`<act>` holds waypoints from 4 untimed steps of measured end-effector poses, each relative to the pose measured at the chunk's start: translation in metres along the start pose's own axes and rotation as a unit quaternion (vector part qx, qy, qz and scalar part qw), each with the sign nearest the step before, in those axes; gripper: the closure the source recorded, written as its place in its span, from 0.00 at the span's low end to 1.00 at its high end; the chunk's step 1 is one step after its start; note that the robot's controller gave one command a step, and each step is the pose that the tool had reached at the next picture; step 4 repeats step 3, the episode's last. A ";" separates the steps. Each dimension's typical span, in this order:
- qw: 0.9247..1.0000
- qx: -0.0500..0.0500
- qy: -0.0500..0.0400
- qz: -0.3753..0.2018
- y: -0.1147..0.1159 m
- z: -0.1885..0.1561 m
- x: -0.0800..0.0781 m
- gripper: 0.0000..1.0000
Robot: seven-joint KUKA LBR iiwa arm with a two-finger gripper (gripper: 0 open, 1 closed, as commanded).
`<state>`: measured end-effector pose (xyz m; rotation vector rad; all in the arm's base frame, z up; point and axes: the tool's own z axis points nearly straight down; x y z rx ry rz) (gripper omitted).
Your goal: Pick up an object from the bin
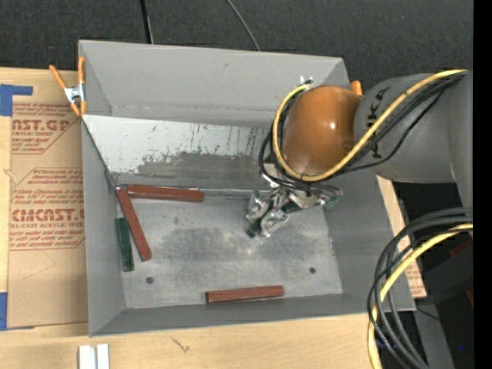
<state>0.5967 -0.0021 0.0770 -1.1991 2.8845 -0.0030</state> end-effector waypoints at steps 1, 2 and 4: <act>0.999 -0.005 0.006 -0.050 0.001 -0.115 0.021 1.00; 0.999 -0.005 0.006 -0.049 0.001 -0.114 0.021 1.00; 0.999 -0.005 0.006 -0.050 0.001 -0.185 0.028 1.00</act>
Offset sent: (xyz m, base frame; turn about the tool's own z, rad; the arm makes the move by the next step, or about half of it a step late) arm 0.0000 0.0000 0.0000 0.0000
